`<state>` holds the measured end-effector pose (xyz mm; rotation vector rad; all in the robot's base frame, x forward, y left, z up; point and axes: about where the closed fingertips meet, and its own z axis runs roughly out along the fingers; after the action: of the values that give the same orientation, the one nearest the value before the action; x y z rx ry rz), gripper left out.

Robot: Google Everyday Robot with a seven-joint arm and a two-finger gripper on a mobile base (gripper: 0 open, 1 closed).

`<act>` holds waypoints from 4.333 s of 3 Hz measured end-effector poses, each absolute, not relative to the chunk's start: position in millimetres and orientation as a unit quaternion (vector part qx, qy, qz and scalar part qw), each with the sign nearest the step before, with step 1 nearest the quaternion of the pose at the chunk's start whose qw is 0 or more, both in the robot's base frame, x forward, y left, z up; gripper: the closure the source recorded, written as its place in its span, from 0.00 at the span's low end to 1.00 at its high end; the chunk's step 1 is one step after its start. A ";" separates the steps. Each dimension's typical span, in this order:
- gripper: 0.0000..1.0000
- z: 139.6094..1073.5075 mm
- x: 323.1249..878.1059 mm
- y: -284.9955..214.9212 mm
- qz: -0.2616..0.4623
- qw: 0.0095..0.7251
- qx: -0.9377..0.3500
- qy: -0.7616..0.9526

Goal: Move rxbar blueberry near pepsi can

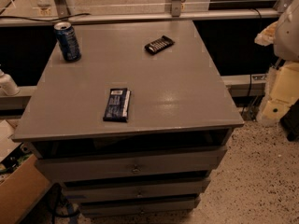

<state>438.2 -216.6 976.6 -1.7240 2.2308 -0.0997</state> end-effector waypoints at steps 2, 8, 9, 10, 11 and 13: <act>0.00 981.6 445.3 -204.9 -0.016 0.182 -0.617 0.766; 0.00 903.8 476.1 -47.5 0.111 0.239 -0.689 0.675; 0.00 887.1 489.1 -33.5 0.122 0.245 -0.682 0.678; 0.00 873.7 498.4 -18.6 0.138 0.254 -0.669 0.684; 0.00 862.1 507.6 -0.2 0.152 0.268 -0.660 0.685; 0.00 844.3 523.7 34.7 0.167 0.286 -0.655 0.679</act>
Offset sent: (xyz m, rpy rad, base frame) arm 0.0175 0.0312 0.0070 0.1464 -0.0156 0.1286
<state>523.7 34.7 844.3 -1.7520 1.8139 0.4466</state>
